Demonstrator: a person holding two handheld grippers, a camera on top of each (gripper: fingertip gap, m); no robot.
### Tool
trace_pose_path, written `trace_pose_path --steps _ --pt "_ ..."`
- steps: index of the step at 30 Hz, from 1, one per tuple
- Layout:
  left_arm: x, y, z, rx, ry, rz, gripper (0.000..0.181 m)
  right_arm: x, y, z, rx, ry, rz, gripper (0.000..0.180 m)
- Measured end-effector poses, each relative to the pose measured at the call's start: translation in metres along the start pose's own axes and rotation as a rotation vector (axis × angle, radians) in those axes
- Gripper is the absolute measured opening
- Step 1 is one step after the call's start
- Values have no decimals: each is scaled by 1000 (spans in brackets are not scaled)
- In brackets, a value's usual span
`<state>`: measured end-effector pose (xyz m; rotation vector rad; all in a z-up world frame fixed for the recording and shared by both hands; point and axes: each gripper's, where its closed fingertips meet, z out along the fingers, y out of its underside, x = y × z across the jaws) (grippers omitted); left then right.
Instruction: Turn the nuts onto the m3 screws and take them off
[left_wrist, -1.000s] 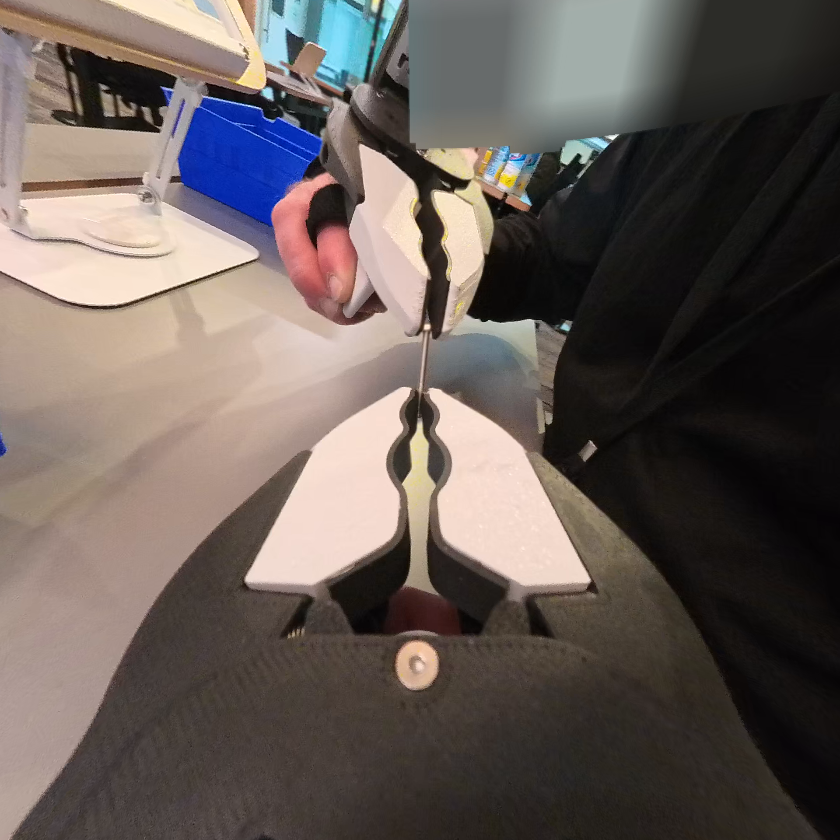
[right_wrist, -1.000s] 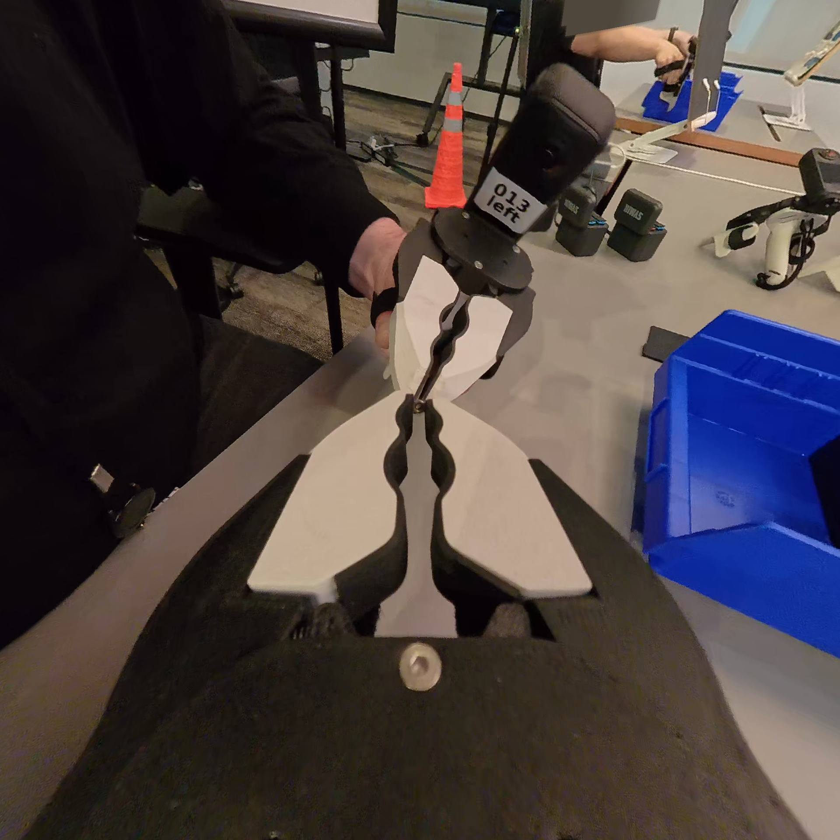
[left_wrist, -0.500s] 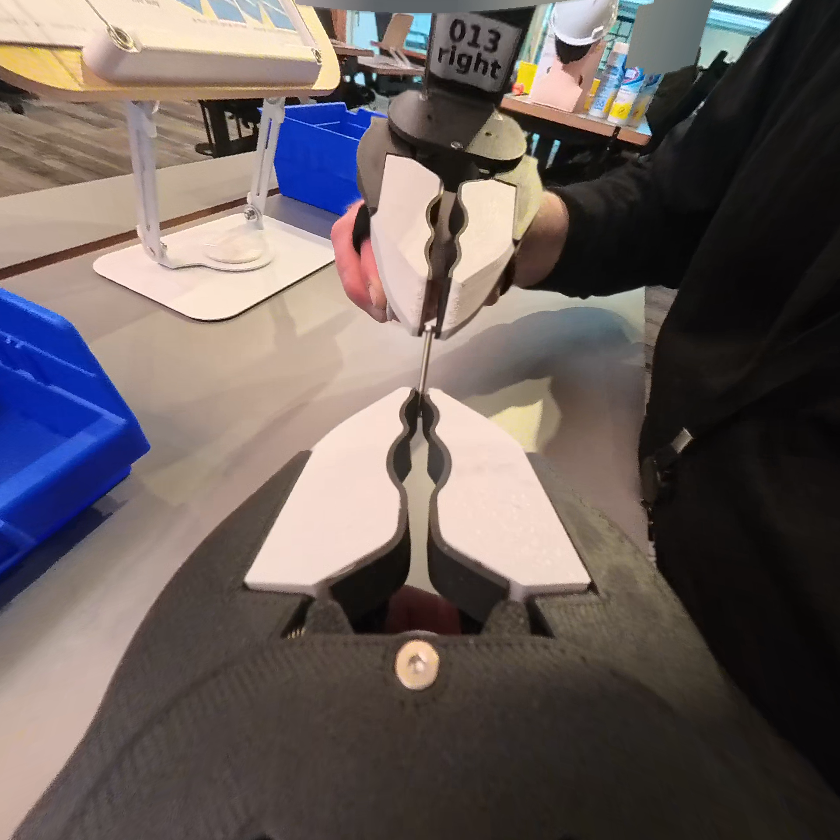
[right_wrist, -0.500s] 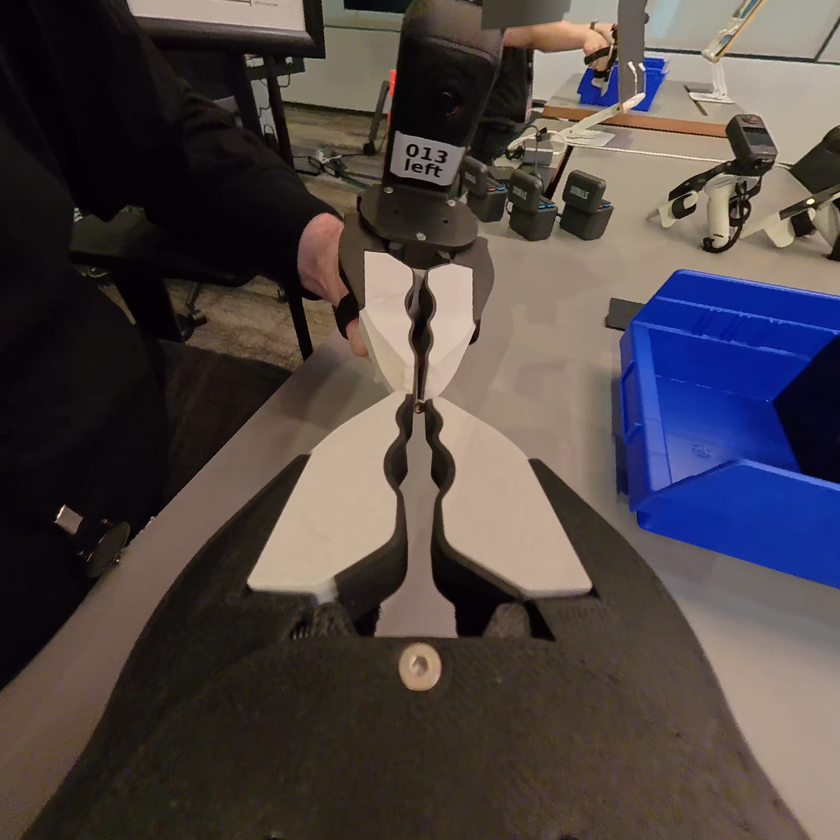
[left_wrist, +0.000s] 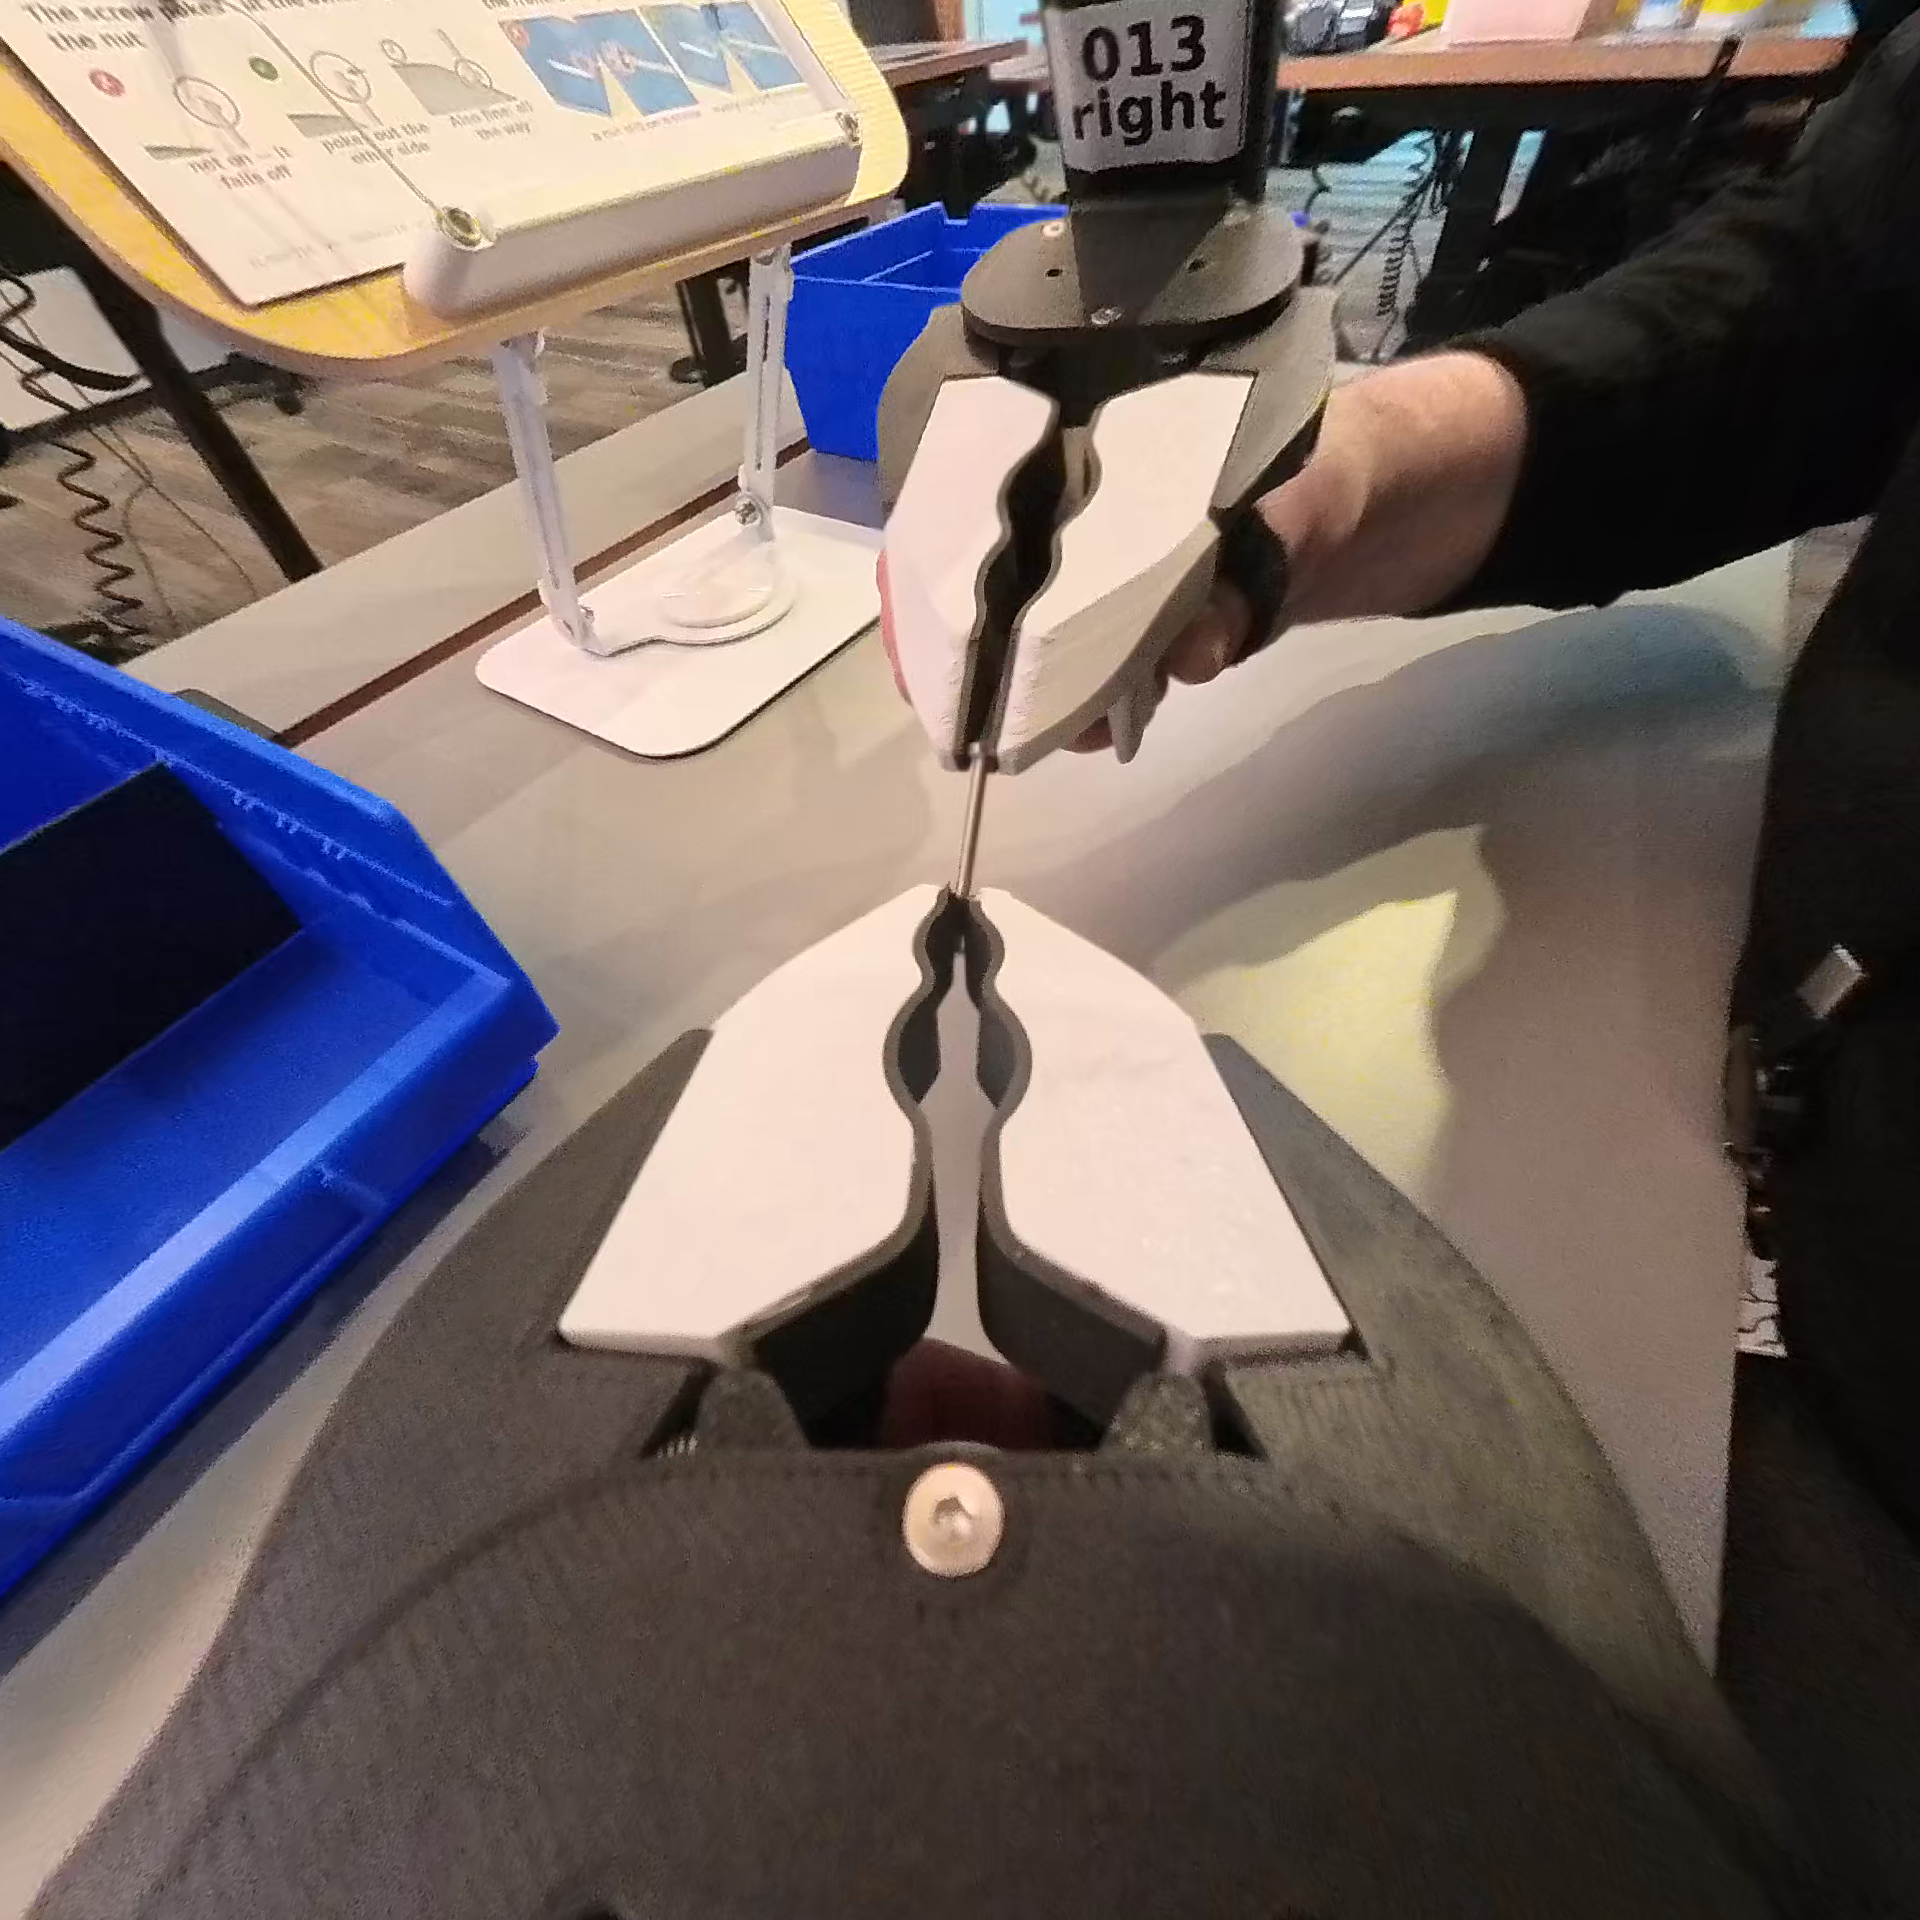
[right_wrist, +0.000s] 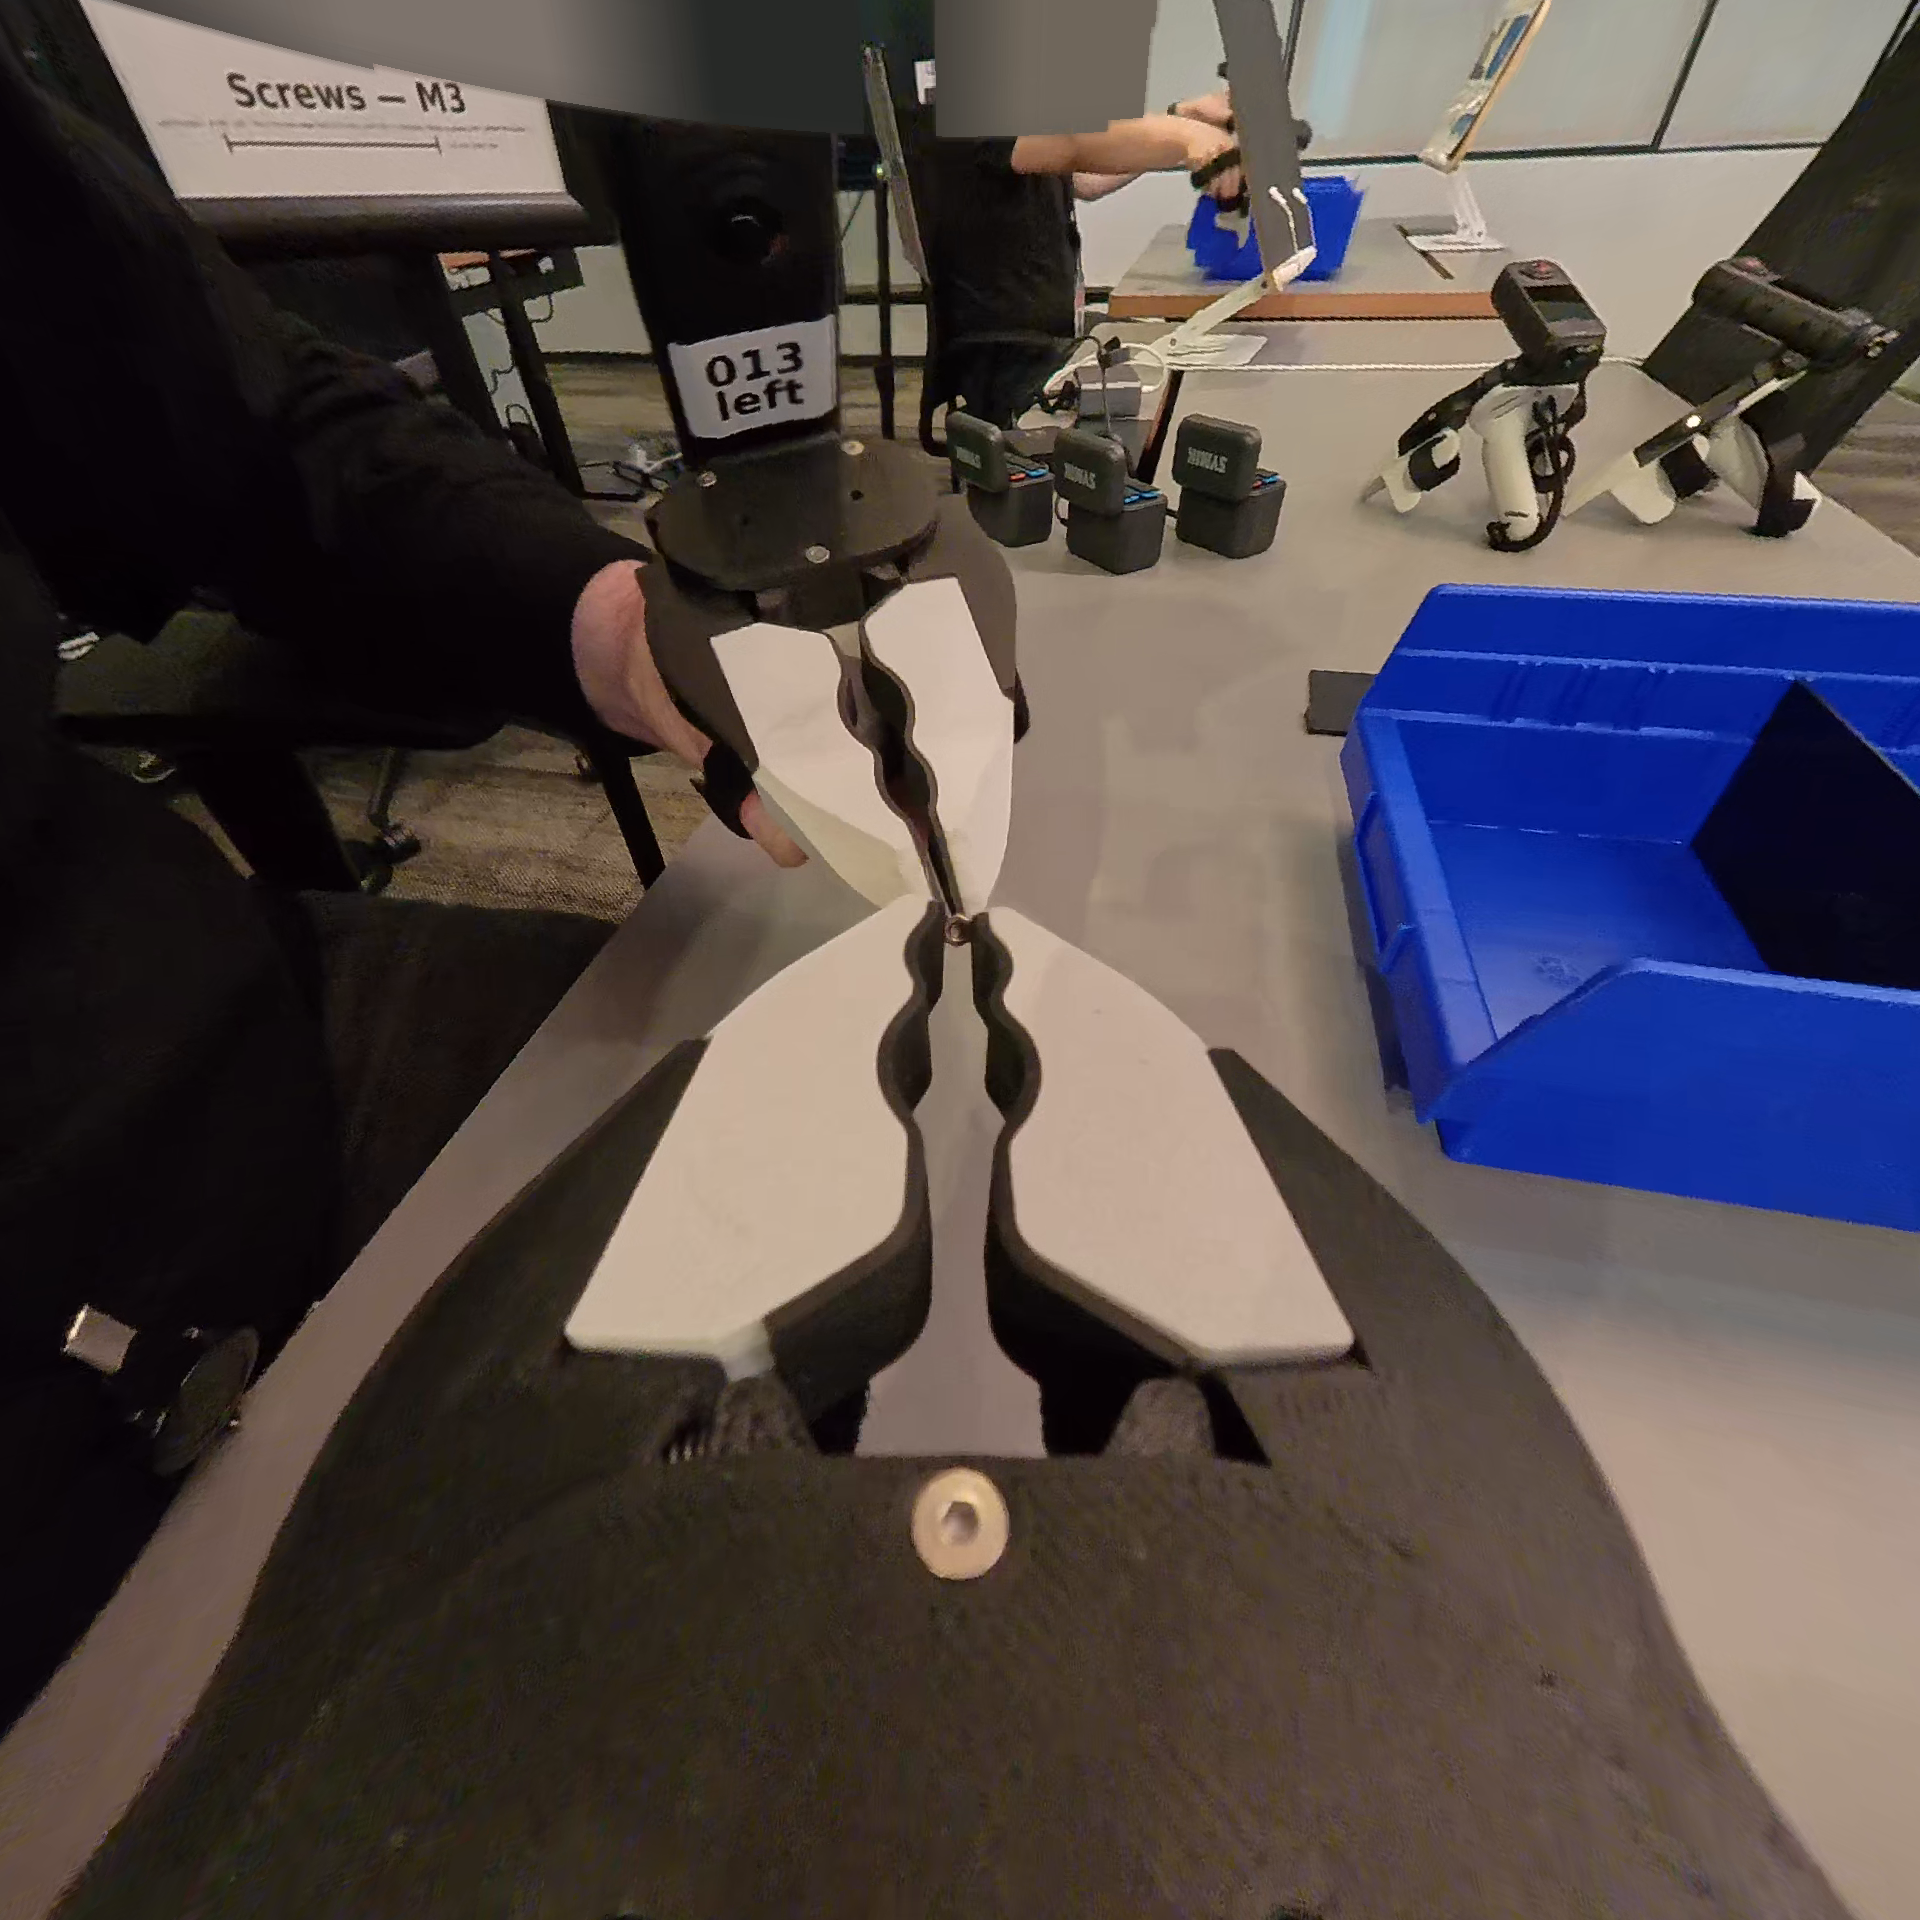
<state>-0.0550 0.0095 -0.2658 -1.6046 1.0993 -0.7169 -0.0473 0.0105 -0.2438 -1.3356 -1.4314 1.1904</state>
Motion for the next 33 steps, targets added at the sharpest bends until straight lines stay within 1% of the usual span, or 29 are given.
trace_pose_path --steps 8,13,18,22,27,33 --pt "-8 0 0 -49 -132 141 0 5 -2 1 42 44 88 5" --pt "-12 -2 0 -59 -183 181 0 9 -2 1 69 92 109 5" --pt "-12 -3 0 -43 -176 143 0 9 -4 1 85 132 70 5" --pt "-12 -3 0 -51 -185 159 0 10 -5 2 61 168 -4 5" --pt "-12 -4 0 -26 -151 87 0 10 -5 1 50 186 -72 5" --pt "-13 -4 -1 -26 -169 105 0 12 -6 1 49 181 -40 5"
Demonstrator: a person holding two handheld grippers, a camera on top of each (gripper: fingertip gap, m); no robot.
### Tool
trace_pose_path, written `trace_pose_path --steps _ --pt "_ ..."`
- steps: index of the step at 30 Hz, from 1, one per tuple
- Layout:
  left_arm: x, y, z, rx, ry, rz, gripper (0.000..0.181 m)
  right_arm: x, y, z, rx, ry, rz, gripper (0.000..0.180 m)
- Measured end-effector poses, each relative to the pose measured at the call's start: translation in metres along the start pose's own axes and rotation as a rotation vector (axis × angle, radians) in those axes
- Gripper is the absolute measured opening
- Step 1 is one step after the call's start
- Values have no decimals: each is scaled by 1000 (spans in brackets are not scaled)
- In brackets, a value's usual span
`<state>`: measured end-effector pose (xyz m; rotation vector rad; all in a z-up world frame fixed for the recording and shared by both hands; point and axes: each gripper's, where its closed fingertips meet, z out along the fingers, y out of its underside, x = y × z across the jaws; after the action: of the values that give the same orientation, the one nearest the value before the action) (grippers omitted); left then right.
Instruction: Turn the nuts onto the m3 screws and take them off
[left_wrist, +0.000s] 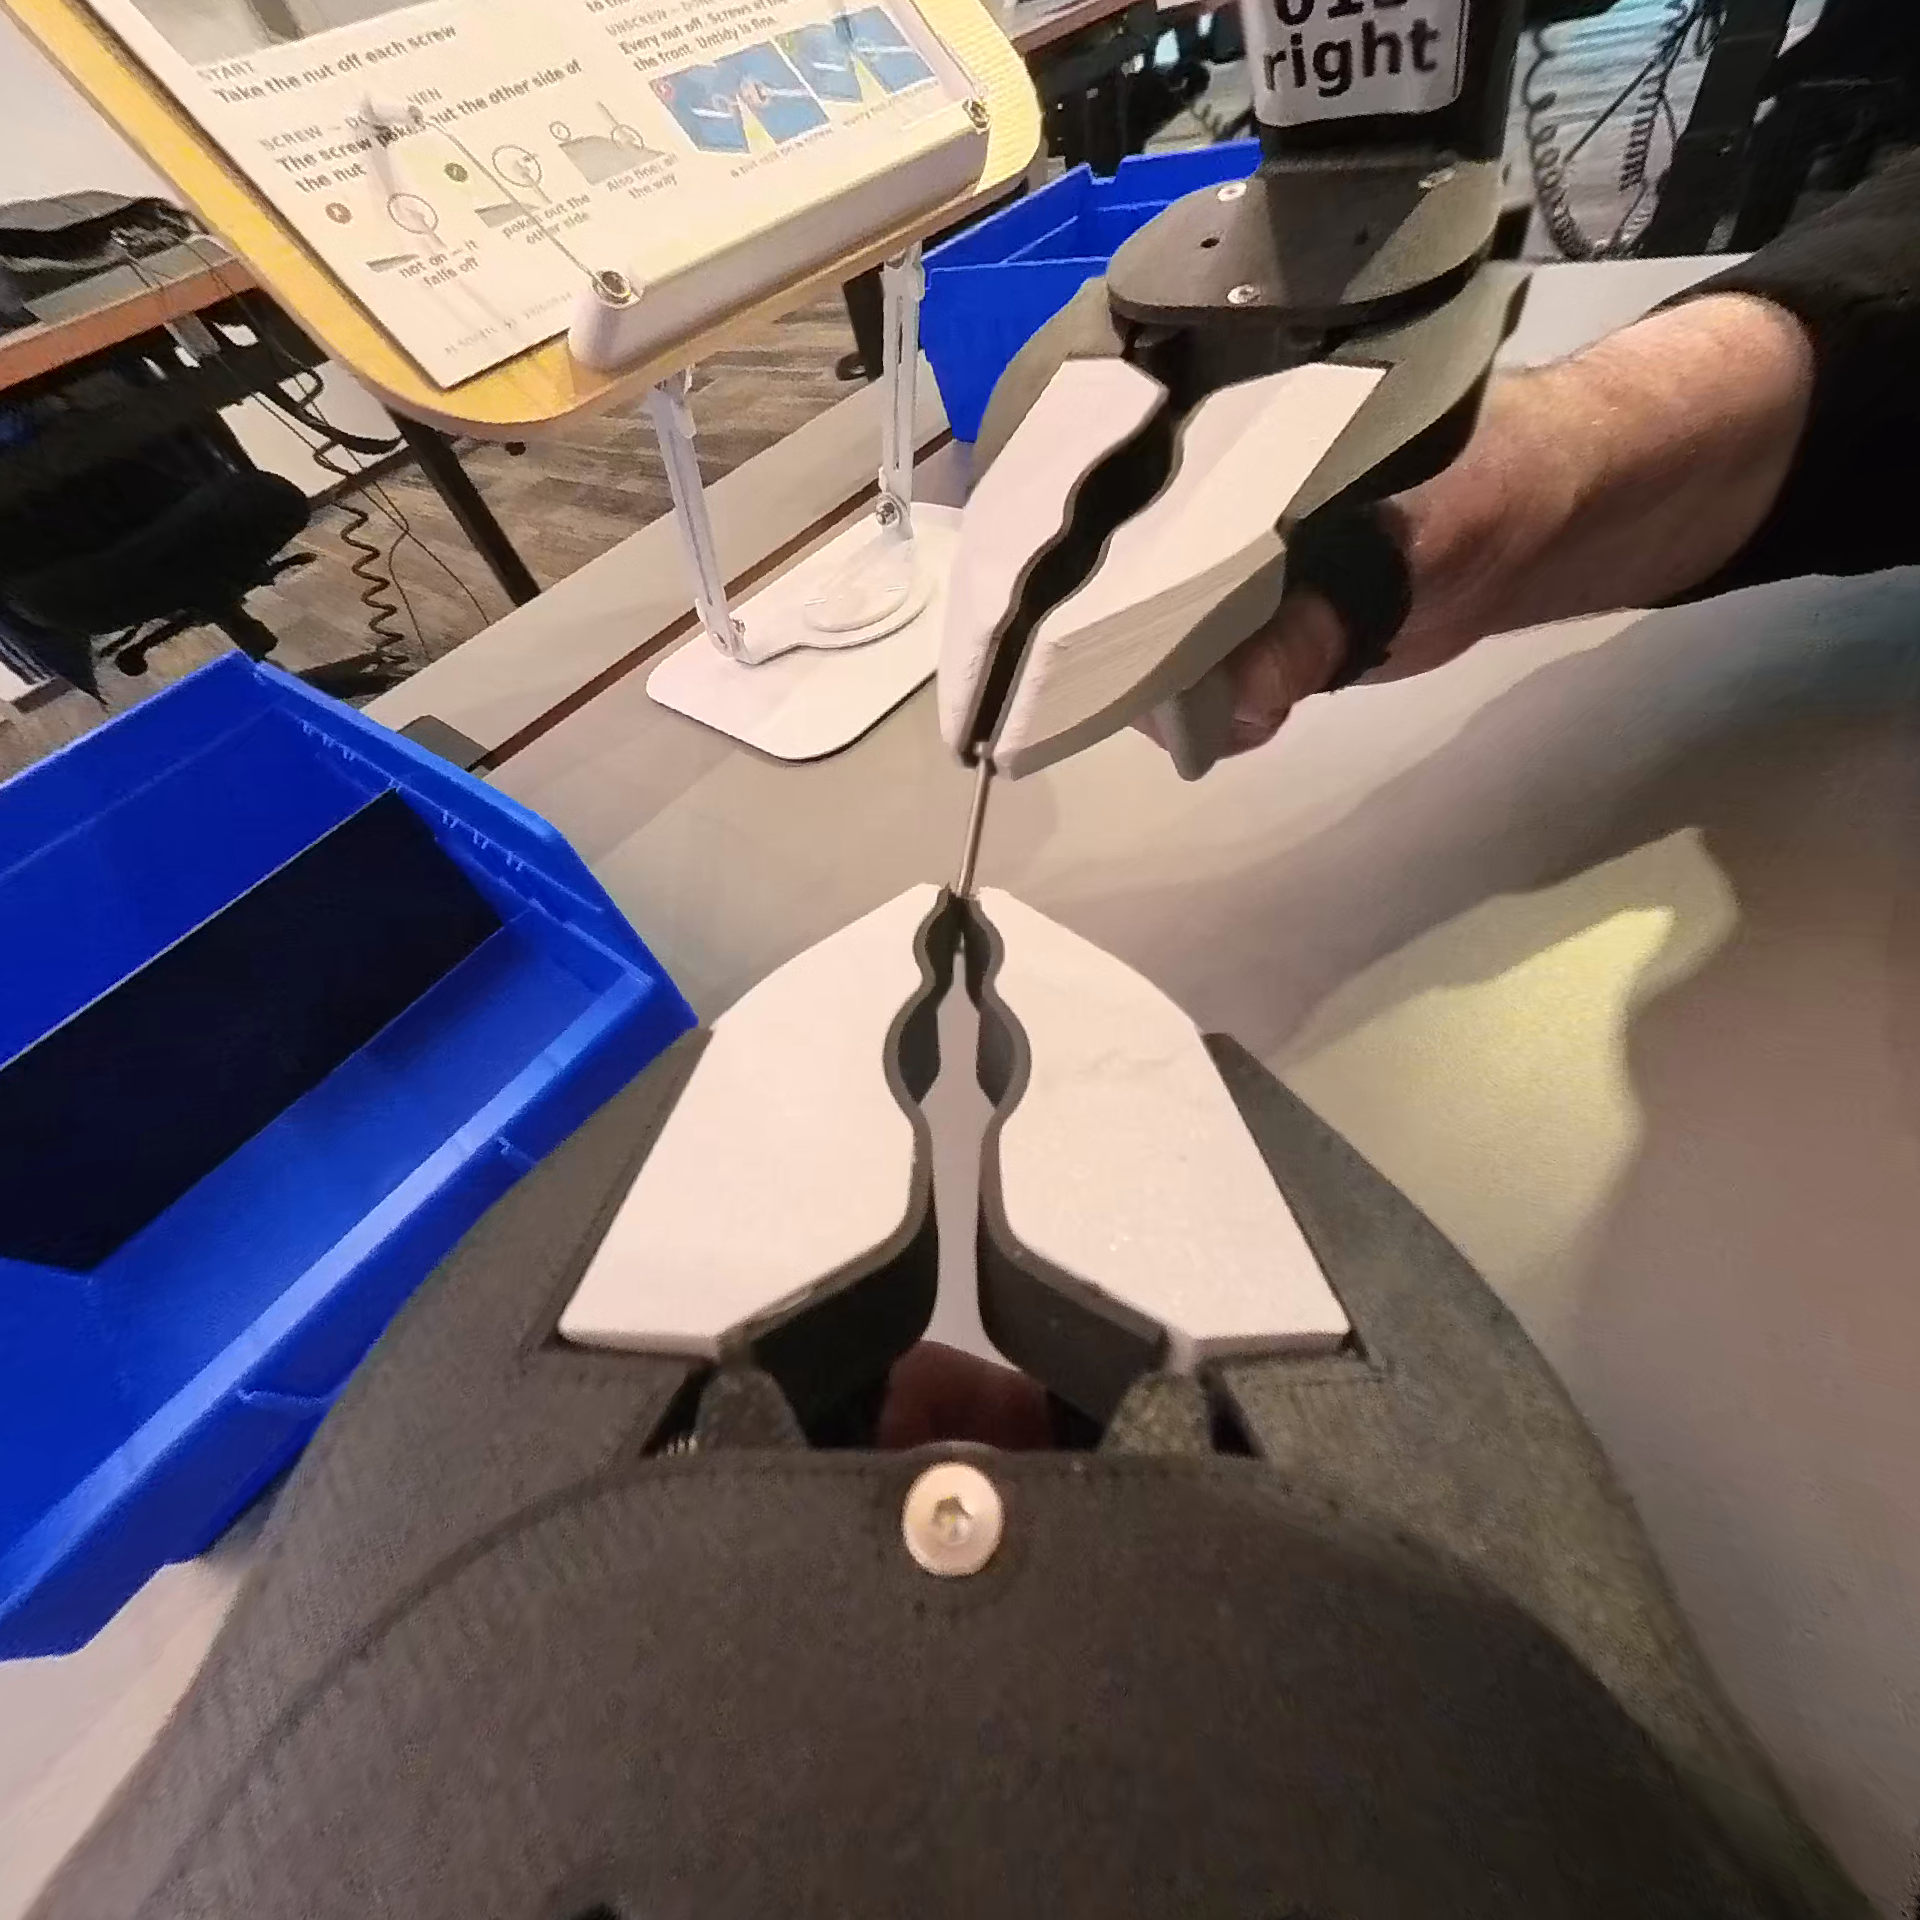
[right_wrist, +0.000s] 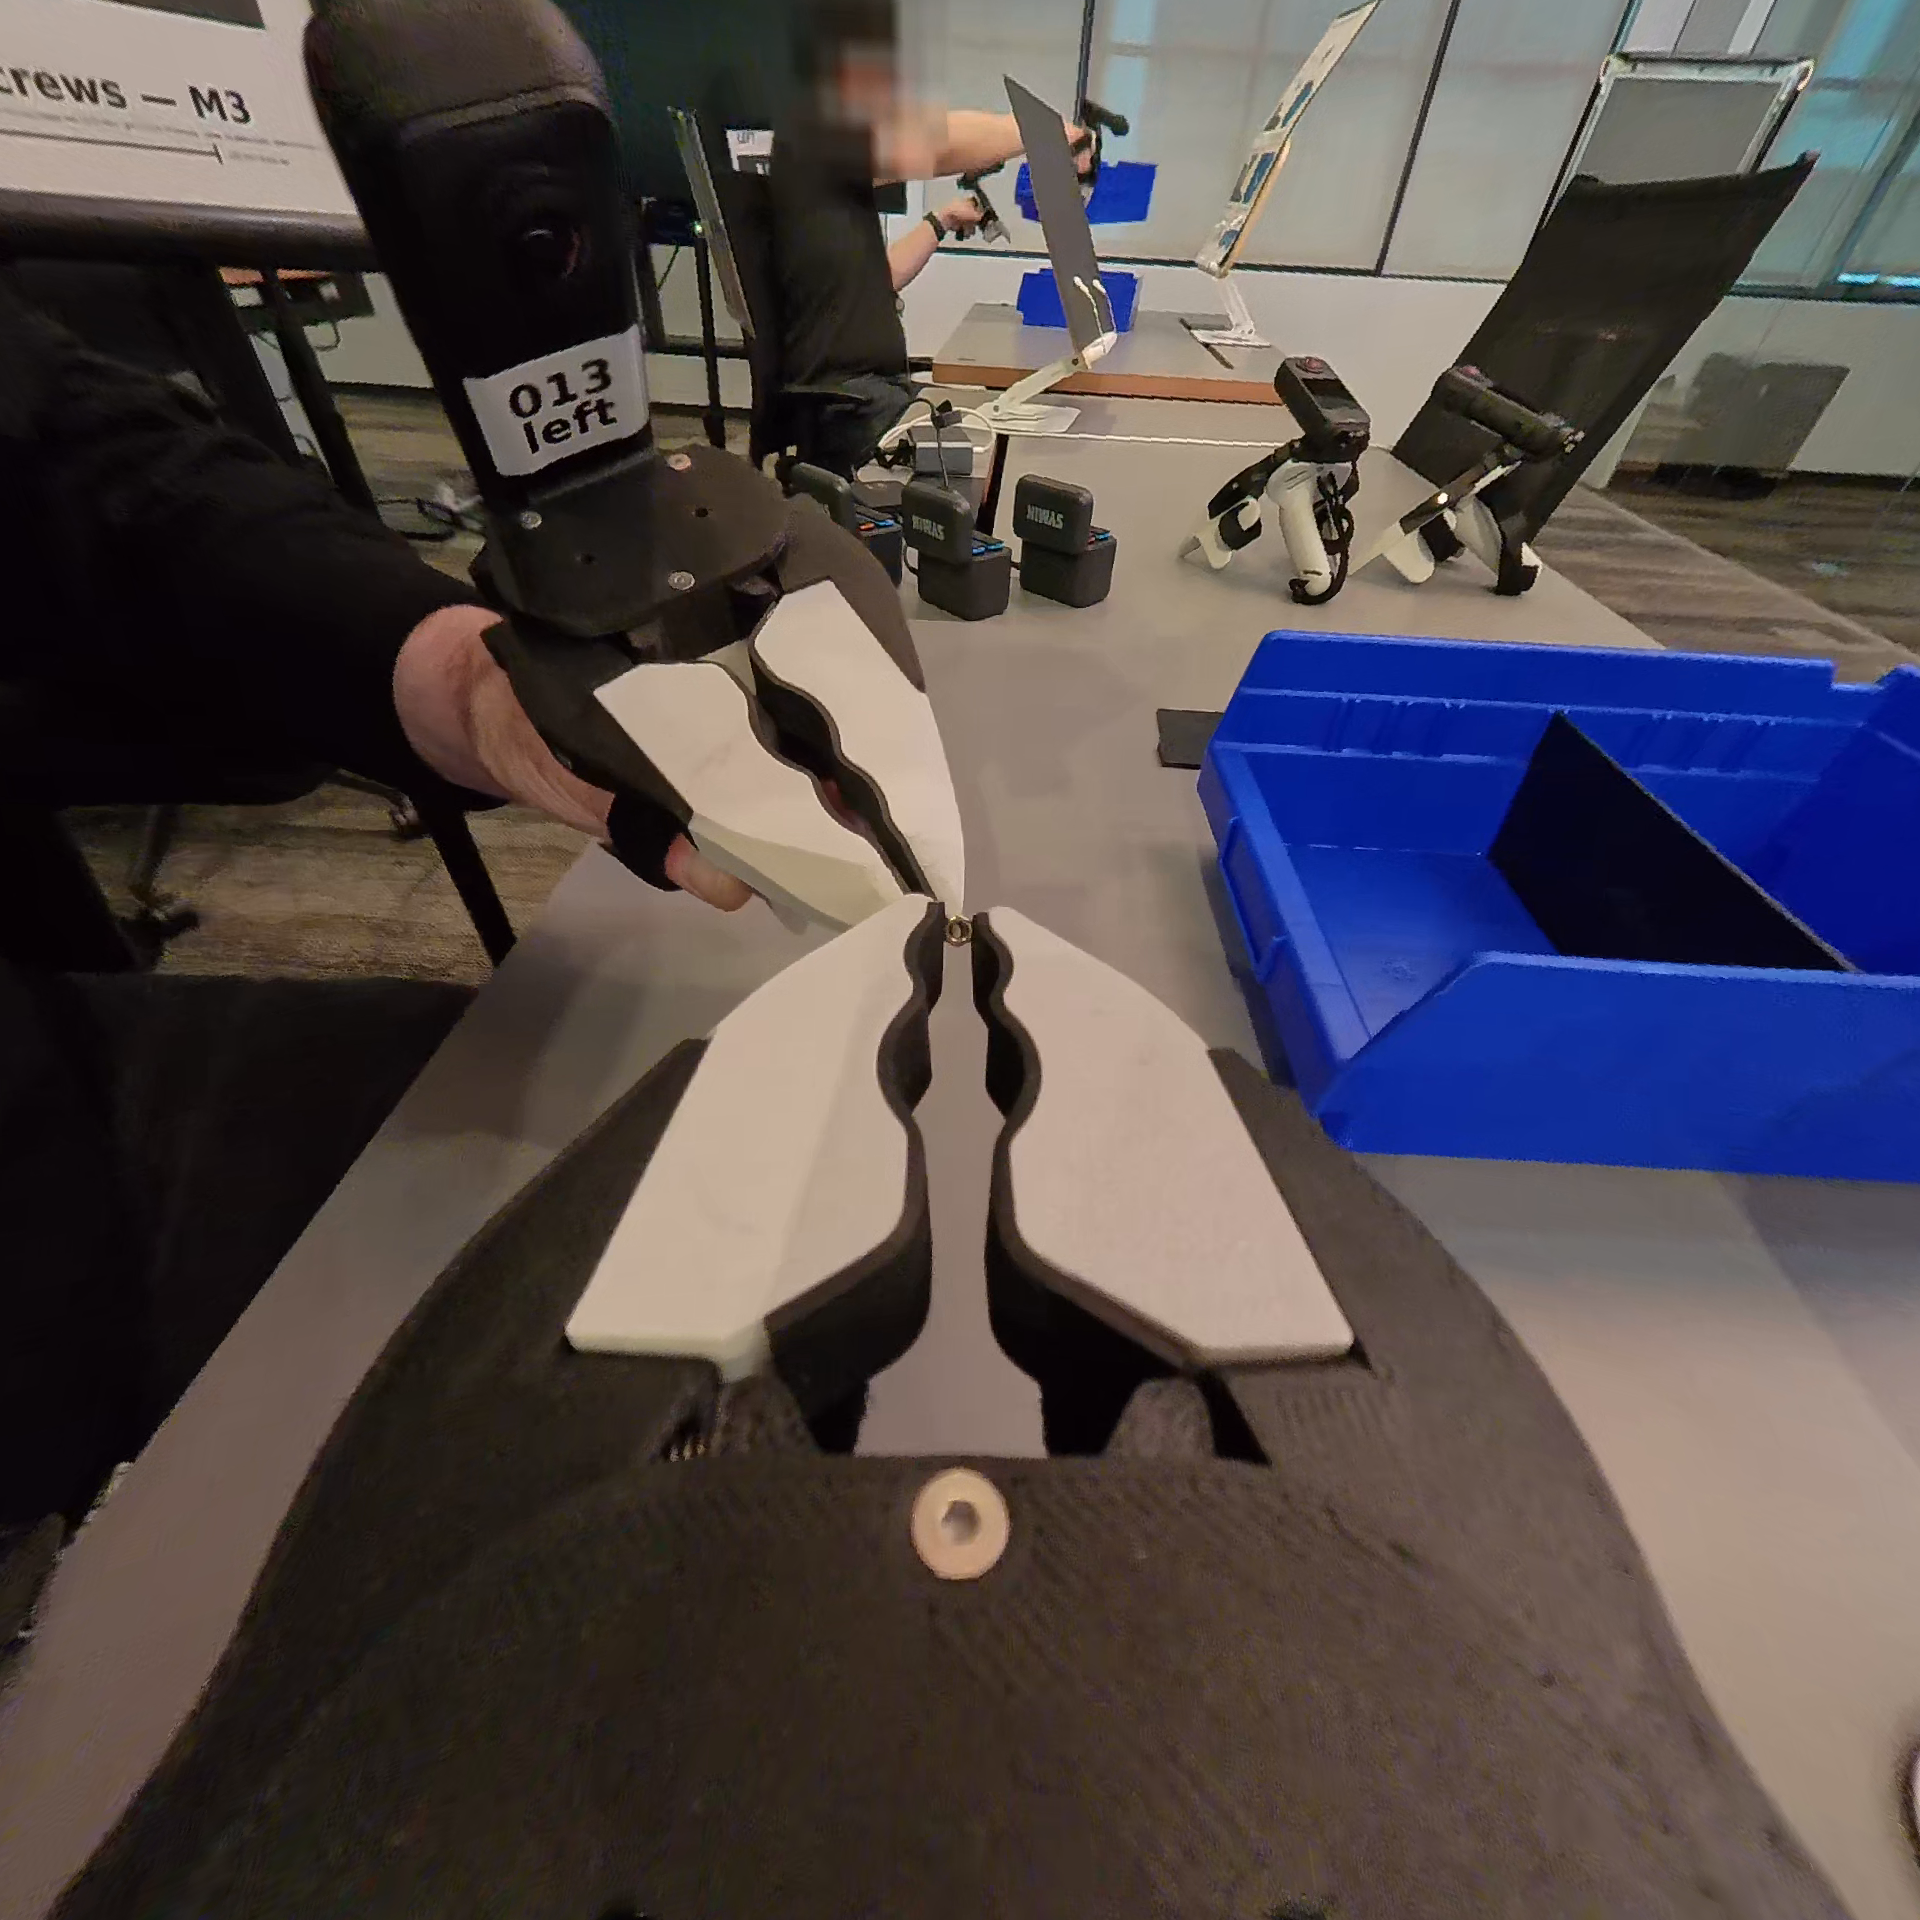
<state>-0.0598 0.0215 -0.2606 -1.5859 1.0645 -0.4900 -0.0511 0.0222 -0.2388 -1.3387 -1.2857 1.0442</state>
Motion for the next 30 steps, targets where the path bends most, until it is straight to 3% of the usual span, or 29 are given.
trace_pose_path --steps 10,30 --pt "-4 2 1 -72 -120 202 0 2 1 1 26 -6 182 5" --pt "-9 3 2 -70 -150 205 0 6 2 3 52 44 236 5"
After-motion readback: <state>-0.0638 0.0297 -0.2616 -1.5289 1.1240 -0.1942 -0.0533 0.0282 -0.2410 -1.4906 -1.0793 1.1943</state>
